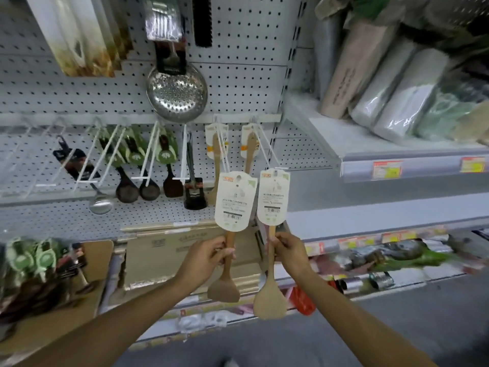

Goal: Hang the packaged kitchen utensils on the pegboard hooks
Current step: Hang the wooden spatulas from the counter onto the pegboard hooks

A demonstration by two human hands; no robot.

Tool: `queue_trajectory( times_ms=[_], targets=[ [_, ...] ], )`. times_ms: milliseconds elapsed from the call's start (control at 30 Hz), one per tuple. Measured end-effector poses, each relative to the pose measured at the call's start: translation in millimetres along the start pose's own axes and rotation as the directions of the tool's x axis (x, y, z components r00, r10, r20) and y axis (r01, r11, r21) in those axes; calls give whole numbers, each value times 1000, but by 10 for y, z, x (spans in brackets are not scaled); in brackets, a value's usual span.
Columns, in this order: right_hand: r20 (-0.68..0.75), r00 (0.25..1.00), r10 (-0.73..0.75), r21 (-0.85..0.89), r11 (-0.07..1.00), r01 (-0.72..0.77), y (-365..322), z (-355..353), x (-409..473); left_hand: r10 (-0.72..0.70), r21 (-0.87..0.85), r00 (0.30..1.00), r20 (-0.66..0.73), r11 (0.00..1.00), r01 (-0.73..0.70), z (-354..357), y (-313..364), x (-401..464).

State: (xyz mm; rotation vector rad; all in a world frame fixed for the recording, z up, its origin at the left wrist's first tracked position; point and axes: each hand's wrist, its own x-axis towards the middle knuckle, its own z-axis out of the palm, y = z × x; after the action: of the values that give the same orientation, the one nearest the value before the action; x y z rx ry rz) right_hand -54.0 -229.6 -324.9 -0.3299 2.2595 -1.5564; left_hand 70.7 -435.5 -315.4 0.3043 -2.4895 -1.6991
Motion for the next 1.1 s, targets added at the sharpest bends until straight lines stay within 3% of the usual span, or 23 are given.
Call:
queue_trajectory(
  times_ms=[167, 600, 800, 1000, 1100],
  targets=[
    [58, 998, -5, -20, 1000, 6, 307, -17, 299, -3, 43, 999, -34, 999, 4, 17, 8, 64],
    [89, 995, 41, 88, 995, -48, -195, 72, 1015, -32, 126, 997, -63, 991, 40, 29, -156, 207],
    [146, 988, 50, -15, 999, -49, 17, 231, 1913, -99, 136, 991, -86, 985, 110, -14, -239, 152],
    [52, 998, 38, 111, 993, -43, -375, 335, 2043, -135, 207, 987, -90, 967, 151, -68, -206, 139],
    [63, 997, 39, 67, 997, -43, -364, 348, 2176, -146, 207, 984, -99, 964, 164, -62, -186, 152]
  ],
)
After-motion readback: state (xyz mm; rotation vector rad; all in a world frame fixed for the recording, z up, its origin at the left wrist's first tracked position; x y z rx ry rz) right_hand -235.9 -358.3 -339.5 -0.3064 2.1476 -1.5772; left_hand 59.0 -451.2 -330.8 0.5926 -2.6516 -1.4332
